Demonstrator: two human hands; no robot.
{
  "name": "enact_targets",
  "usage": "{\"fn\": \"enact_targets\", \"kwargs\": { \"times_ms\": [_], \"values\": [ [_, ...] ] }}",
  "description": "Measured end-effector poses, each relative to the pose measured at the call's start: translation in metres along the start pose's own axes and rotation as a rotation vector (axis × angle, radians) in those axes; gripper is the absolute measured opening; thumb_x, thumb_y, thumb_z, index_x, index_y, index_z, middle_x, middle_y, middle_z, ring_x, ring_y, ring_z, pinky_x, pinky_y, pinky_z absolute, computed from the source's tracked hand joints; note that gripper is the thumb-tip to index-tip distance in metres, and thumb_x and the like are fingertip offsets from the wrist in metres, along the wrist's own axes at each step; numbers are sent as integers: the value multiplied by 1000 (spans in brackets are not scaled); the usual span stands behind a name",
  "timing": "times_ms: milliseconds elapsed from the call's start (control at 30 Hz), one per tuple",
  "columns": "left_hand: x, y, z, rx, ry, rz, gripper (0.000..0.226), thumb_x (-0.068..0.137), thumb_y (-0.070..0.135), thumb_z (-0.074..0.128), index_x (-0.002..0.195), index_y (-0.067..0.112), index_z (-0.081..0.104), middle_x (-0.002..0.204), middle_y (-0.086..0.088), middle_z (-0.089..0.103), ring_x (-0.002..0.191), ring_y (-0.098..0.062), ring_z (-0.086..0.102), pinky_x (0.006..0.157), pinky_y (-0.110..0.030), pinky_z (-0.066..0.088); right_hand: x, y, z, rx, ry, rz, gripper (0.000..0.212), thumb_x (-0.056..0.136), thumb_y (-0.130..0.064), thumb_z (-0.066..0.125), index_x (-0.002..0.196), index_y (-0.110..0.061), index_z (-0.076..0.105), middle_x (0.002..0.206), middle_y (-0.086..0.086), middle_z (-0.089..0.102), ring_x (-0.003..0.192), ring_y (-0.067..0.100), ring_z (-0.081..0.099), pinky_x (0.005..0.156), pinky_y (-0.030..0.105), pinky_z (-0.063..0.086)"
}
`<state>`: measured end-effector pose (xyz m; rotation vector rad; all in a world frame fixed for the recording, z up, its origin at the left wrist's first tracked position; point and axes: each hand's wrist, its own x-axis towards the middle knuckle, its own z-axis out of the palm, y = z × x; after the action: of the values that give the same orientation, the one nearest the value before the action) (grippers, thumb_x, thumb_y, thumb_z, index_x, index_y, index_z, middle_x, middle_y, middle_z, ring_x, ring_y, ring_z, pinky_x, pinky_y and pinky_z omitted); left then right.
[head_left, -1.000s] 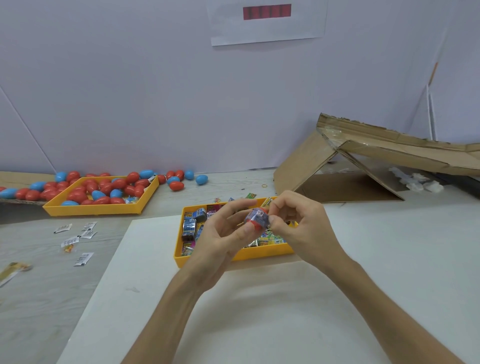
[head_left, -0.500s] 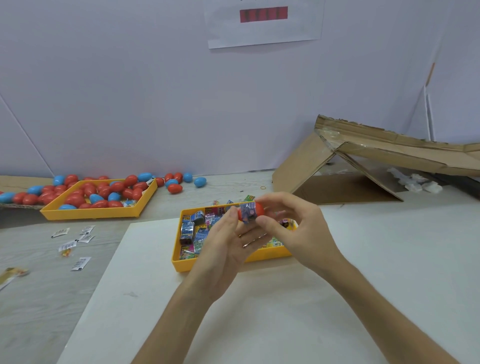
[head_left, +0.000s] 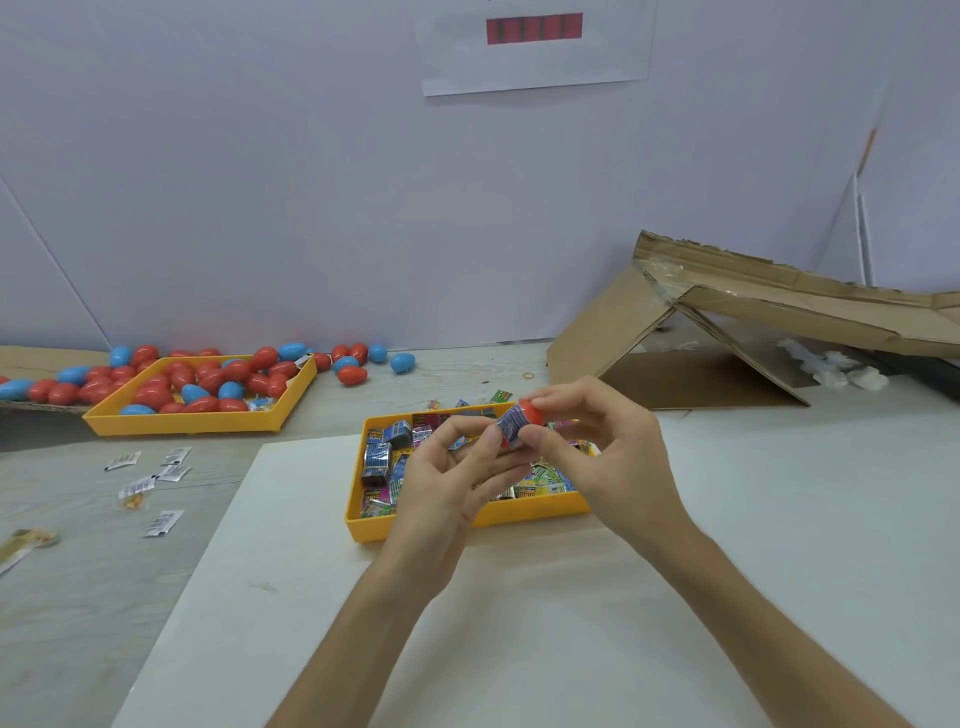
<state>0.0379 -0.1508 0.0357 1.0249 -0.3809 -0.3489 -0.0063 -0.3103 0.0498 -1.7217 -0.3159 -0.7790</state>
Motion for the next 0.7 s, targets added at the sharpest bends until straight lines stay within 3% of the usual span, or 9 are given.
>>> {"fn": "enact_targets", "kwargs": {
  "times_ms": [200, 367, 700],
  "values": [
    [-1, 1, 0, -32, -13, -6, 26, 89, 19, 66, 110, 4, 63, 104, -21, 74, 97, -30, 75, 82, -30, 59, 0, 4, 1, 98, 22, 38, 23, 80, -11, 80, 89, -32, 75, 102, -6, 77, 100, 19, 73, 79, 28, 59],
    [-1, 3, 0, -34, -14, -29, 36, 90, 21, 68, 124, 10, 64, 114, -21, 73, 105, -33, 72, 82, -29, 59, 1, 4, 1, 142, 10, 39, 26, 80, -11, 81, 90, -35, 77, 102, -1, 77, 100, 22, 73, 82, 28, 59],
    [-2, 4, 2, 7, -28, -29, 23, 90, 26, 65, 109, 20, 78, 110, -19, 75, 102, -31, 74, 80, -28, 59, 1, 0, 1, 177, 42, 78, 10, 77, -20, 80, 84, -27, 78, 93, 1, 77, 89, 19, 74, 75, 24, 58]
  ]
}}
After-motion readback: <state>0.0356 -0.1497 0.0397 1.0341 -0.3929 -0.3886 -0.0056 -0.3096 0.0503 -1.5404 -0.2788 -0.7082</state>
